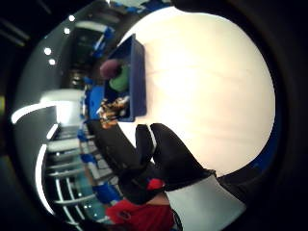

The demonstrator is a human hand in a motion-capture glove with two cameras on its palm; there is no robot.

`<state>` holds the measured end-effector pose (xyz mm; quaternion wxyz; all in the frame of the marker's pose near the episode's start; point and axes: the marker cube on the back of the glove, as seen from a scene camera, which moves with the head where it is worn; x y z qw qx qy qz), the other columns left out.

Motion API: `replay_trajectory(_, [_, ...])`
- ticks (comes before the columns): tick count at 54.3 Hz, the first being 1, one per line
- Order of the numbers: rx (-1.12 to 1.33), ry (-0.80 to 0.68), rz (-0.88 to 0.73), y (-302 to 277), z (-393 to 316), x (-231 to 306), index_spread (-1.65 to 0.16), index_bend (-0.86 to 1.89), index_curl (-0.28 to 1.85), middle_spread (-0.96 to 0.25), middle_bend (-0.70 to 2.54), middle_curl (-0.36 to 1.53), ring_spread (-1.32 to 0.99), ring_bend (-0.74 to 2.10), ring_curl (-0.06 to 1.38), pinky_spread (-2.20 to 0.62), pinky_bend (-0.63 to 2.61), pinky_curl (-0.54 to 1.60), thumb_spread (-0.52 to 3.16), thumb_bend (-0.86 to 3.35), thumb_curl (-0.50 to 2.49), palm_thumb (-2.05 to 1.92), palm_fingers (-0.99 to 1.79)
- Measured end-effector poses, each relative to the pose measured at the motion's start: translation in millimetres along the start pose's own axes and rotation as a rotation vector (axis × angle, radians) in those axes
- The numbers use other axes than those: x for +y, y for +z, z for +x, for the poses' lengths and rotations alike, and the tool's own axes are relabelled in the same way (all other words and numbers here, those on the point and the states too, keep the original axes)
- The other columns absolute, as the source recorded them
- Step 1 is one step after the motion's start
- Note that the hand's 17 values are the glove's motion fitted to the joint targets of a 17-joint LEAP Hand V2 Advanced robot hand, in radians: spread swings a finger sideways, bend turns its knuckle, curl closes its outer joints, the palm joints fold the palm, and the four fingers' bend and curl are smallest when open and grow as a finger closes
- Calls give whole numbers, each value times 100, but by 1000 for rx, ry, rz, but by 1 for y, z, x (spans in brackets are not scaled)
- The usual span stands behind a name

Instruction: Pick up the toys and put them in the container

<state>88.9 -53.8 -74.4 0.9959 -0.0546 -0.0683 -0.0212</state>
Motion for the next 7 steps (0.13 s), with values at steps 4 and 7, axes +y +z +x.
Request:
replay_trajectory(4, [-22,-1,0,-1,0,0,-37,15,25,-7,12,16,11,19,32,12,126,33,116,-3,24,-3,-16])
replay_trajectory(7, [-28,-4,0,0,0,0,-38,15,26,-7,11,16,11,20,32,12,125,33,116,-3,24,-3,-15])
